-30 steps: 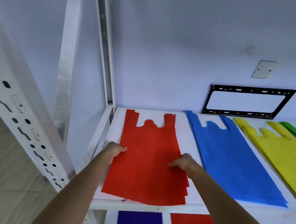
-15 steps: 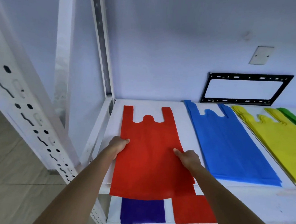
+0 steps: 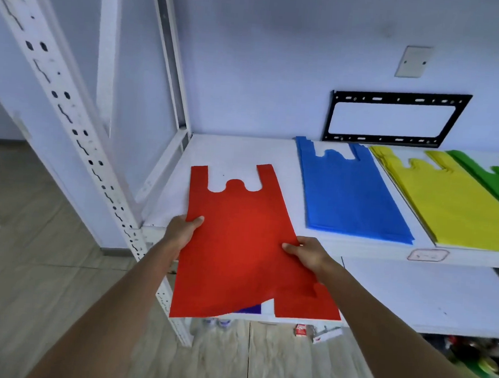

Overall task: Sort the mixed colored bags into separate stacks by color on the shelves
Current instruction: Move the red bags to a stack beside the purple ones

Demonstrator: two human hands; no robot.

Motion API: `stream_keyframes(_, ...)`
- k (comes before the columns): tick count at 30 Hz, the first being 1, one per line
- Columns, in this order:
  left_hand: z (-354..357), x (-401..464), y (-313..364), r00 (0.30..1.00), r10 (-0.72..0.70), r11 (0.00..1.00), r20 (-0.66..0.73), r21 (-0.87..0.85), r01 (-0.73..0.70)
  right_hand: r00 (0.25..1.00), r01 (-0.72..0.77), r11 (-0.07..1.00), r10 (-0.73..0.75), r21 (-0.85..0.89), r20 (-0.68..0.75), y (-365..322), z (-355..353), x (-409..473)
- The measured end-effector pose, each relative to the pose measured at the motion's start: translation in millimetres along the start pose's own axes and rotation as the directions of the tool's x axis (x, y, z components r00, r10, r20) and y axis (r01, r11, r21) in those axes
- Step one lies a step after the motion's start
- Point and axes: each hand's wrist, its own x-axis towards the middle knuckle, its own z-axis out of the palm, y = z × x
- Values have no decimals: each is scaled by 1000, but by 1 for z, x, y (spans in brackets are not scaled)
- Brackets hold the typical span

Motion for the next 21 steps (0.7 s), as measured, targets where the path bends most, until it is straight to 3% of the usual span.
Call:
stream_keyframes(5, 35, -96, -44, 994, -78, 984, 77, -152, 89, 998, 2, 989, -10, 146, 59, 79, -34, -77)
stream_keyframes(11, 107, -189, -104, 975, -160, 976, 153, -121, 179, 987, -150, 955, 130, 256, 94, 201, -77, -143)
stream_keyframes(21, 209, -180, -172, 925, -274, 949, 263, -81, 304, 953, -304, 916, 290, 260, 92, 305, -120, -140)
